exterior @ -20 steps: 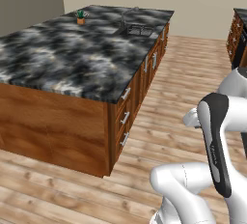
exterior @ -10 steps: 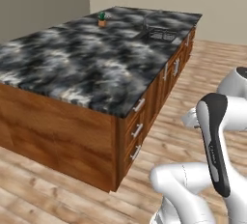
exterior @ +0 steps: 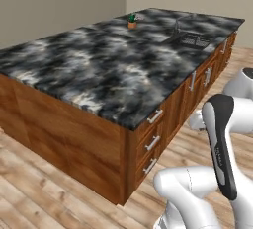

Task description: Take the chicken drumstick from the fridge and place it on the digital scale on the counter by the fridge. Wait a few seconds for a reading, then move it to the plate on the dining counter.

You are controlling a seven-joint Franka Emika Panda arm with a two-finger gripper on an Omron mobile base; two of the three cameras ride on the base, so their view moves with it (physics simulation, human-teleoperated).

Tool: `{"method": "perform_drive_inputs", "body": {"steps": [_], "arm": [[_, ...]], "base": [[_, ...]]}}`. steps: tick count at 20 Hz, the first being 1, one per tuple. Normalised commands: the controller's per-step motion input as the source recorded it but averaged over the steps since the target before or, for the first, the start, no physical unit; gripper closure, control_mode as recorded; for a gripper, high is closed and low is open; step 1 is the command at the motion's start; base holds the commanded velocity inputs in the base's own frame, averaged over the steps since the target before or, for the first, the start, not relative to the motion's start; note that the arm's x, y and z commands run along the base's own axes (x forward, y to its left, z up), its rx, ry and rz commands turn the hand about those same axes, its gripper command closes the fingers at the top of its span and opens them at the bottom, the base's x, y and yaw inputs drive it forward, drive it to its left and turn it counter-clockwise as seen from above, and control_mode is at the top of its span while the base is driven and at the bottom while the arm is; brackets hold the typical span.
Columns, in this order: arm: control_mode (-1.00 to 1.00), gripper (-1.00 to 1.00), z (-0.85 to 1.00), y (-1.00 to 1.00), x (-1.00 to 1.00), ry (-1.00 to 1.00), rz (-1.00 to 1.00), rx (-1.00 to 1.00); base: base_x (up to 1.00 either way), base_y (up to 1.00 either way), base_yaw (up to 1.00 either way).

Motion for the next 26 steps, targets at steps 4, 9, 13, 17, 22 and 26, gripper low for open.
{"method": "perform_drive_inputs", "body": {"steps": [4, 9, 13, 17, 22, 26], "arm": [[1.0, 1.0, 0.0, 0.0, 0.0, 0.0, 0.0, 0.0], [1.0, 1.0, 0.0, 0.0, 0.0, 0.0, 0.0, 0.0], [1.0, 1.0, 0.0, 0.0, 0.0, 0.0, 0.0, 0.0], [1.0, 1.0, 0.0, 0.0, 0.0, 0.0, 0.0, 0.0], [1.0, 1.0, 0.0, 0.0, 0.0, 0.0, 0.0, 0.0], [1.0, 1.0, 0.0, 0.0, 0.0, 0.0, 0.0, 0.0]], "base": [[0.07, -0.46, 0.21], [0.09, -0.17, 0.15], [0.09, 0.27, 0.36], [0.3, 0.08, 0.47], [0.36, 0.0, 0.5], [0.62, 0.0, 0.47]]}}
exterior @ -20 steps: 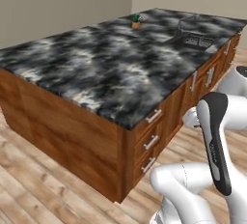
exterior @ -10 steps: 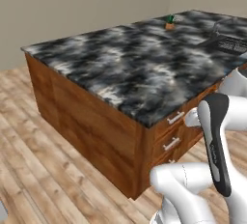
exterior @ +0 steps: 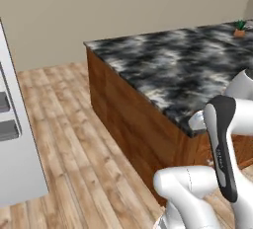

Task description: Take the chicken drumstick from the fridge and place it on the digital scale on the counter by the fridge. Wait a few seconds for a reading, then move it to the plate on the dining counter.

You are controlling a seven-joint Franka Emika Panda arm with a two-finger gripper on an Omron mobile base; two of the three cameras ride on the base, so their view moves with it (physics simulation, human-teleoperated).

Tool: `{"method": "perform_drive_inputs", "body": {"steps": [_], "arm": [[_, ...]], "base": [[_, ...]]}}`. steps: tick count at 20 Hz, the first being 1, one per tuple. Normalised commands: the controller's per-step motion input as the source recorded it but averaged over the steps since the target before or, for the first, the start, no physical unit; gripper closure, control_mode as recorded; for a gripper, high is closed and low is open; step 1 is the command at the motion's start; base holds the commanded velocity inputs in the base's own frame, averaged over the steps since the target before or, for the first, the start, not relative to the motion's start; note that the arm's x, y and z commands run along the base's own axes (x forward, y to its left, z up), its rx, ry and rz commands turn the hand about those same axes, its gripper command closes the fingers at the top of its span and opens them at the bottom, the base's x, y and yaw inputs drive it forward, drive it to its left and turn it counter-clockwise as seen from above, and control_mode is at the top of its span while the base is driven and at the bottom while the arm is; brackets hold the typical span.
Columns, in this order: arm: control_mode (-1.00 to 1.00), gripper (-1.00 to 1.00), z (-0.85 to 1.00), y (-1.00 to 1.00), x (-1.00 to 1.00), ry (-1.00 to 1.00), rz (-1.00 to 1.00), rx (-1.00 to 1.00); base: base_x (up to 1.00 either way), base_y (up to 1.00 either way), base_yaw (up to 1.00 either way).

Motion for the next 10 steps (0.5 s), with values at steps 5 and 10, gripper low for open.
{"method": "perform_drive_inputs", "body": {"steps": [5, 10], "arm": [[1.0, 1.0, 0.0, 0.0, 0.0, 0.0, 0.0, 0.0], [1.0, 1.0, 0.0, 0.0, 0.0, 0.0, 0.0, 0.0]], "base": [[0.87, 0.01, 0.39], [0.88, 0.25, 0.19]]}}
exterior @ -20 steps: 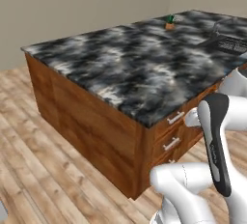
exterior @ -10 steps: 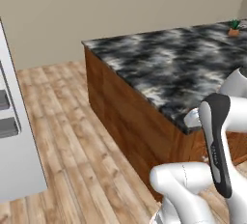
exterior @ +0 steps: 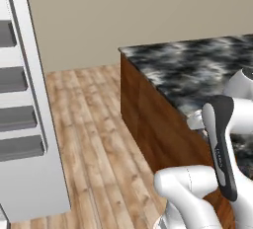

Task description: Take the chicken drumstick from the fridge and place it on the digital scale on the counter by the fridge. Wait a few seconds for a reading, then move it to the plate on the dining counter.

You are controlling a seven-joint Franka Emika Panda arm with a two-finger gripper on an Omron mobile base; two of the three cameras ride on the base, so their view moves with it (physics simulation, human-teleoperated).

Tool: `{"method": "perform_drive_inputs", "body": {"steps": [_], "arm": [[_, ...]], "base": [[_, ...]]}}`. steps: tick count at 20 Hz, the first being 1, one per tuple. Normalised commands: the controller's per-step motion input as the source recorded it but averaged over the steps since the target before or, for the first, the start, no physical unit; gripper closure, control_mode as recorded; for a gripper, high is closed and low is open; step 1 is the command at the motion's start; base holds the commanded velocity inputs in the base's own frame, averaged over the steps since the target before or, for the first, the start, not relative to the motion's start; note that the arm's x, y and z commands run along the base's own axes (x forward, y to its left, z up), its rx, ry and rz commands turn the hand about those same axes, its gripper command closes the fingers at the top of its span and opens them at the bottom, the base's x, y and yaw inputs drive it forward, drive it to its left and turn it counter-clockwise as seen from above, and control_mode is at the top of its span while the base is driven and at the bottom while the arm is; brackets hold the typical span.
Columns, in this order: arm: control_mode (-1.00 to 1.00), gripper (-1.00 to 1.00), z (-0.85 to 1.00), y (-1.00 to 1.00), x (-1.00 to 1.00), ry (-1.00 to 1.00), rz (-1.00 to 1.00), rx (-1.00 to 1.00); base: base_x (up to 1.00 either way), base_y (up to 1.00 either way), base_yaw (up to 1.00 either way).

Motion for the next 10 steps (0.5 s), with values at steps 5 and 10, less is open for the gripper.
{"method": "perform_drive_inputs", "body": {"steps": [5, 10], "arm": [[1.0, 1.0, 0.0, 0.0, 0.0, 0.0, 0.0, 0.0], [1.0, 1.0, 0.0, 0.0, 0.0, 0.0, 0.0, 0.0]], "base": [[1.0, 0.08, 0.13], [1.0, 0.0, 0.17]]}}
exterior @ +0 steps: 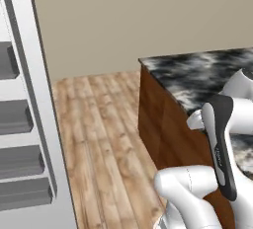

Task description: Take the chicken drumstick from the fridge and place it on the digital scale on the counter by the fridge. Wait a few seconds for a reading, then move it to the plate on the dining counter.

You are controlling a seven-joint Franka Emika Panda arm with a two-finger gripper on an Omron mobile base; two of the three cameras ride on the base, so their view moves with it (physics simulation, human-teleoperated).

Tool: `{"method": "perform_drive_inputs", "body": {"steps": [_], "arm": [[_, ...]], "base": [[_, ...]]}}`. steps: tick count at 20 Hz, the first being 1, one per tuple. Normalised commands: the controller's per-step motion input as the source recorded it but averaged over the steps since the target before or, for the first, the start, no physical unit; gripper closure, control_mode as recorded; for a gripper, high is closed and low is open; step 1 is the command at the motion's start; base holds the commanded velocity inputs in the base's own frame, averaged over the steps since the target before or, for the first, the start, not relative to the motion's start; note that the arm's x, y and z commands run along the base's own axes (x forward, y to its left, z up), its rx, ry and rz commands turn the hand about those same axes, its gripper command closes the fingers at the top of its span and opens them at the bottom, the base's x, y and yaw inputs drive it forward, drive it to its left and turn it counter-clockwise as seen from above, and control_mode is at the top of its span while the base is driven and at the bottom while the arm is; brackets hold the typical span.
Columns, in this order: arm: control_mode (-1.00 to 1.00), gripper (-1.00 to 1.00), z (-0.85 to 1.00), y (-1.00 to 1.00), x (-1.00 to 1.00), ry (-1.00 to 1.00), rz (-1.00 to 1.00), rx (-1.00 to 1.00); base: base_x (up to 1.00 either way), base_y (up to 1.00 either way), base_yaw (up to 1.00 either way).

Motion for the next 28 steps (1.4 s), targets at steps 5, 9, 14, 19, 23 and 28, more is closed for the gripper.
{"method": "perform_drive_inputs", "body": {"steps": [5, 9, 14, 19, 23, 28], "arm": [[1.0, 1.0, 0.0, 0.0, 0.0, 0.0, 0.0, 0.0], [1.0, 1.0, 0.0, 0.0, 0.0, 0.0, 0.0, 0.0], [1.0, 1.0, 0.0, 0.0, 0.0, 0.0, 0.0, 0.0], [1.0, 1.0, 0.0, 0.0, 0.0, 0.0, 0.0, 0.0], [1.0, 1.0, 0.0, 0.0, 0.0, 0.0, 0.0, 0.0], [1.0, 1.0, 0.0, 0.0, 0.0, 0.0, 0.0, 0.0]], "base": [[1.0, -0.12, 0.25], [1.0, -0.41, 0.33], [1.0, -0.42, 0.35], [1.0, -0.34, 0.34], [1.0, -0.34, 0.31], [1.0, -0.22, 0.22]]}}
